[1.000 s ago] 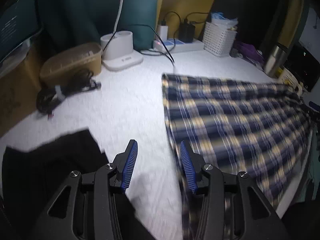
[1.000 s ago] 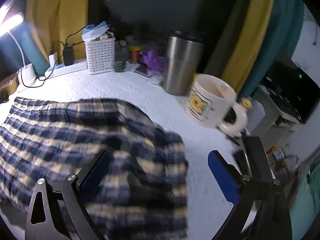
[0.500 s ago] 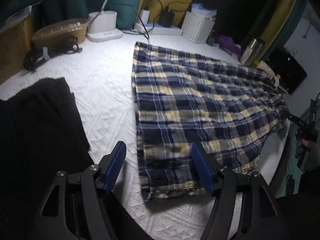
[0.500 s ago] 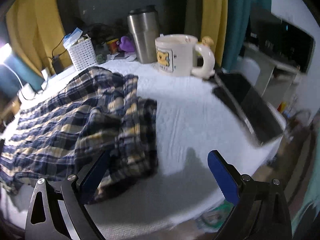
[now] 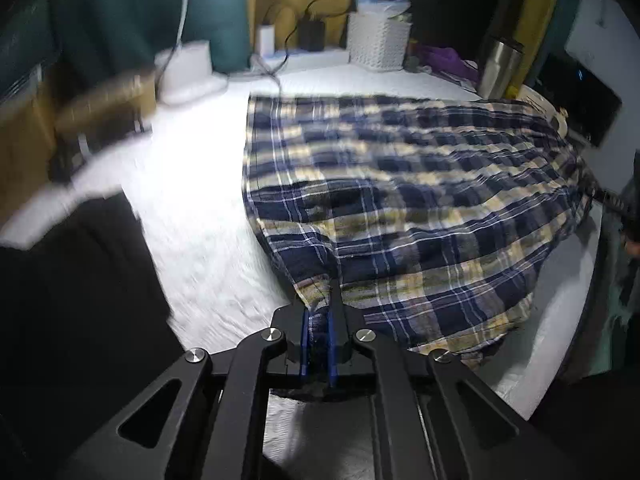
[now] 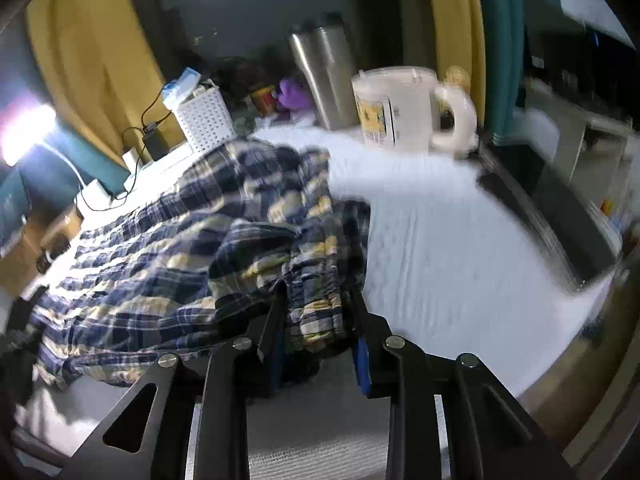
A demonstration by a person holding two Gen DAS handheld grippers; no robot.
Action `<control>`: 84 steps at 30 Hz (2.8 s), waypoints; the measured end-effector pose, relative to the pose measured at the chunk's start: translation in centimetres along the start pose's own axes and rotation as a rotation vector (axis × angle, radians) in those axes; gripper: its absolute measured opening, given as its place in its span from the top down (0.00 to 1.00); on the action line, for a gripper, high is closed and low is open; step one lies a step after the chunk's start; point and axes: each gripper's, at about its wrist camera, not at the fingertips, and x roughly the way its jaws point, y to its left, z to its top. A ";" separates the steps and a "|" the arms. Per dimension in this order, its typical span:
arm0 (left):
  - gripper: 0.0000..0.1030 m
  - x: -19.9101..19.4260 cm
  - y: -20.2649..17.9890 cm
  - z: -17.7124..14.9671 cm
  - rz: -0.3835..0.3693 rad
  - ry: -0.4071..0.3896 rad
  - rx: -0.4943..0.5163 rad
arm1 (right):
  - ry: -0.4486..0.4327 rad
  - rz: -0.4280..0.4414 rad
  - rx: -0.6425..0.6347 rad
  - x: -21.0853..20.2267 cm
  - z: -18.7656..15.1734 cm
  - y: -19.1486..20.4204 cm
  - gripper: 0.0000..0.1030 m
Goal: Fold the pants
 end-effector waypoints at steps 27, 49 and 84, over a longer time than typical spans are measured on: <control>0.66 -4.9 4.7 -0.5 0.077 -0.047 -0.043 | -0.068 -0.093 -0.372 -3.9 -1.5 10.9 0.25; 0.42 -8.4 11.7 -7.3 0.099 -0.169 -0.212 | 0.169 0.461 -0.818 4.5 -11.2 40.2 0.51; 0.99 -1.3 1.9 -1.3 -0.155 -0.039 0.017 | 0.052 0.595 -0.425 2.6 1.8 30.9 0.96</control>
